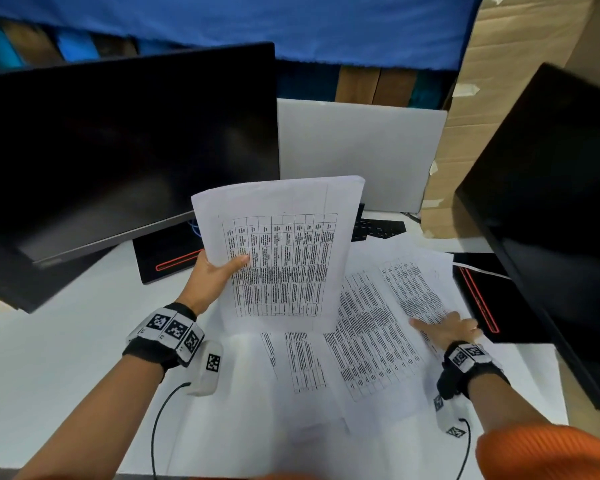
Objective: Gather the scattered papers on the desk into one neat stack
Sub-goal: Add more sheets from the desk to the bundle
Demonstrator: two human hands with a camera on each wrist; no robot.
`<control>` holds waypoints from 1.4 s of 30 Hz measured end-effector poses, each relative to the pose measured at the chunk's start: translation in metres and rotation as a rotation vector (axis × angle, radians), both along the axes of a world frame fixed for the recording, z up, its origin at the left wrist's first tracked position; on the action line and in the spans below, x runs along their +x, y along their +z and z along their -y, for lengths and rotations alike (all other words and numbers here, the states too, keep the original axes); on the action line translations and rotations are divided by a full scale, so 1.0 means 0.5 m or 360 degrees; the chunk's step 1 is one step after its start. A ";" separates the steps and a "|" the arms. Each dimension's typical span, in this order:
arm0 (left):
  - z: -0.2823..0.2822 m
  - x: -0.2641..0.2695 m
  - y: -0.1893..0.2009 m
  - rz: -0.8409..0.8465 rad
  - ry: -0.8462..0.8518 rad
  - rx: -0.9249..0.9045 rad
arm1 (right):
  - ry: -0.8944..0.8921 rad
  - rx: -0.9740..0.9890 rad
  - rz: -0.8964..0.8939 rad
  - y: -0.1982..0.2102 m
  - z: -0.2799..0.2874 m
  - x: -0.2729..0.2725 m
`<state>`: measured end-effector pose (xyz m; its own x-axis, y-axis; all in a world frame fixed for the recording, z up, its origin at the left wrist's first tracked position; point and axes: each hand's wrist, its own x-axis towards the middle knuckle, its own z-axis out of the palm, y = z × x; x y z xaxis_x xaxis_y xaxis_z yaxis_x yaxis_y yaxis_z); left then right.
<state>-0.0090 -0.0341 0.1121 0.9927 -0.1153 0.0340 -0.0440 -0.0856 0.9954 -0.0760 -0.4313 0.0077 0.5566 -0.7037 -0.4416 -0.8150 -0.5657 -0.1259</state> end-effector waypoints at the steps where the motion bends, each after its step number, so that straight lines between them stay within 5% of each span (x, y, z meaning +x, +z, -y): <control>1: -0.001 -0.001 0.000 -0.0001 -0.0001 -0.0002 | -0.0010 -0.0024 -0.0006 0.000 -0.001 -0.004; 14: -0.012 -0.004 -0.006 0.0034 0.0017 -0.0039 | -0.0021 0.0128 0.0000 -0.007 0.014 0.000; 21: -0.013 -0.001 -0.009 0.0034 0.0031 -0.0031 | 0.0086 0.0113 -0.0110 0.023 -0.075 -0.008; 25: -0.013 -0.005 -0.007 0.0045 0.0052 -0.0036 | 0.0024 0.0302 0.0041 0.015 -0.094 -0.005; 31: -0.019 -0.016 -0.009 0.0052 0.0061 -0.0027 | -0.0011 0.0087 0.0246 0.022 -0.104 -0.024; 39: -0.030 -0.028 -0.007 0.0050 0.0088 -0.0043 | -0.0105 0.0767 0.0411 0.009 -0.104 -0.039; 42: -0.035 -0.032 -0.004 0.0058 0.0097 -0.0022 | -0.0028 0.0801 0.0595 0.032 -0.101 -0.036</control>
<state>-0.0249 -0.0164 0.1101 0.9960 -0.0539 0.0711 -0.0751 -0.0757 0.9943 -0.0940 -0.3807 0.0237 0.7278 -0.4706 -0.4988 -0.6728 -0.3495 -0.6520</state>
